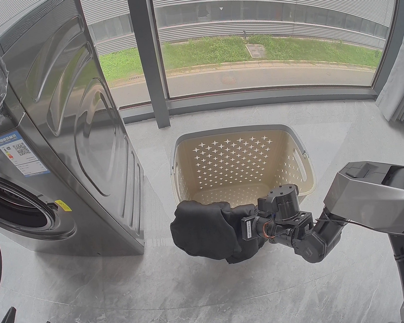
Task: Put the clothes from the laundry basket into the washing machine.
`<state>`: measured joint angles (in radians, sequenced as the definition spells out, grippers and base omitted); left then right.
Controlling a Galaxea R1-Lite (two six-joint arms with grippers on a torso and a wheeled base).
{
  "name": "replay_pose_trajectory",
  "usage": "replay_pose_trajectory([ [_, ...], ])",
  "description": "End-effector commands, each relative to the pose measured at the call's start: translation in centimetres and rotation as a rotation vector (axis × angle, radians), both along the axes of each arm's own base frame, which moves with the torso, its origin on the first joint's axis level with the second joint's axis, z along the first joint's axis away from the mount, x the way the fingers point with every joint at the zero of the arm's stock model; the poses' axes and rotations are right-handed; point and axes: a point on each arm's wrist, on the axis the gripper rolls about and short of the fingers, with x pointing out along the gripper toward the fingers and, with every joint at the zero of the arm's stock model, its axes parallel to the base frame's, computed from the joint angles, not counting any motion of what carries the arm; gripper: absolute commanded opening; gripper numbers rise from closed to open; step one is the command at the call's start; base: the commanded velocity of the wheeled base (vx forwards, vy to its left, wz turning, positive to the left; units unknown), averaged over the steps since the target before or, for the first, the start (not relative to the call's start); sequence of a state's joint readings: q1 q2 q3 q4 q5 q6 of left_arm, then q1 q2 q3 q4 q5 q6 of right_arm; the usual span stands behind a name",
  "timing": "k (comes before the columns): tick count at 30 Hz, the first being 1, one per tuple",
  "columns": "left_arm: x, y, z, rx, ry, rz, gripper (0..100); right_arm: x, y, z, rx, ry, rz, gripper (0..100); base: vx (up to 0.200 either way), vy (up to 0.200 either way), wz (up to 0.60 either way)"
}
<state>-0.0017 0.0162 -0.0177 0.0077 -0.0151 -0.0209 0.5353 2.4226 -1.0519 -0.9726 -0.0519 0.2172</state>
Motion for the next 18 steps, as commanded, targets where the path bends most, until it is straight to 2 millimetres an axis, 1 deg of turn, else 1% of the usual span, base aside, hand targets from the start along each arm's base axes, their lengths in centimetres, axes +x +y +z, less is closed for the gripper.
replay_pose_trajectory([
  [1, 0.0, 0.0, -0.4, -0.001, 0.006, 0.0, 100, -1.1, -0.5, 1.3, 0.001, -0.004, 0.005, 0, 0.0, 0.0, 0.0],
  [3, 0.0, 0.0, -0.4, -0.001, 0.006, 0.001, 100, -1.9, -0.8, 2.3, 0.007, -0.014, 0.006, 0, 0.0, 0.0, 0.0],
  [6, 0.0, 0.0, -0.4, -0.001, 0.006, 0.0, 100, -3.9, -1.8, 5.0, 0.027, -0.047, 0.009, 0, 0.0, 0.0, 0.0],
  [8, 0.0, 0.0, -0.4, 0.001, 0.006, 0.0, 100, -5.7, -2.6, 6.9, 0.043, -0.075, 0.014, 0, 0.0, 0.0, 0.0],
  [10, 0.1, 0.0, -0.4, 0.002, 0.008, 0.0, 100, -7.3, -3.2, 8.4, 0.048, -0.104, 0.026, 0, 0.0, 0.0, 0.0],
  [11, 0.0, 0.0, -0.4, 0.002, 0.006, 0.0, 100, -7.7, -3.4, 8.7, 0.046, -0.114, 0.03, 0, 0.0, 0.0, 0.0],
  [13, 0.0, 0.0, -0.4, 0.004, 0.006, 0.0, 100, -9.7, -4.3, 10.9, 0.065, -0.182, 0.046, 0, 0.0, 0.0, 0.0],
  [14, 0.0, 0.0, -0.4, 0.004, 0.006, 0.0, 100, -9.9, -4.5, 11.1, 0.069, -0.188, 0.046, 0, 0.0, 0.0, 0.0],
  [15, 0.0, 0.0, -0.4, 0.004, 0.006, 0.0, 100, -11.0, -4.7, 12.4, 0.092, -0.225, 0.059, 0, 0.0, 0.0, 0.0],
  [16, 0.0, 0.0, -0.4, 0.006, 0.006, 0.0, 100, -11.0, -4.7, 12.4, 0.092, -0.225, 0.059, 0, 0.0, 0.0, 0.0],
  [18, 0.0, 0.0, -0.4, 0.006, 0.006, 0.0, 100, -13.0, -5.0, 14.8, 0.137, -0.286, 0.091, 0, 0.0, 0.0, 0.0],
])
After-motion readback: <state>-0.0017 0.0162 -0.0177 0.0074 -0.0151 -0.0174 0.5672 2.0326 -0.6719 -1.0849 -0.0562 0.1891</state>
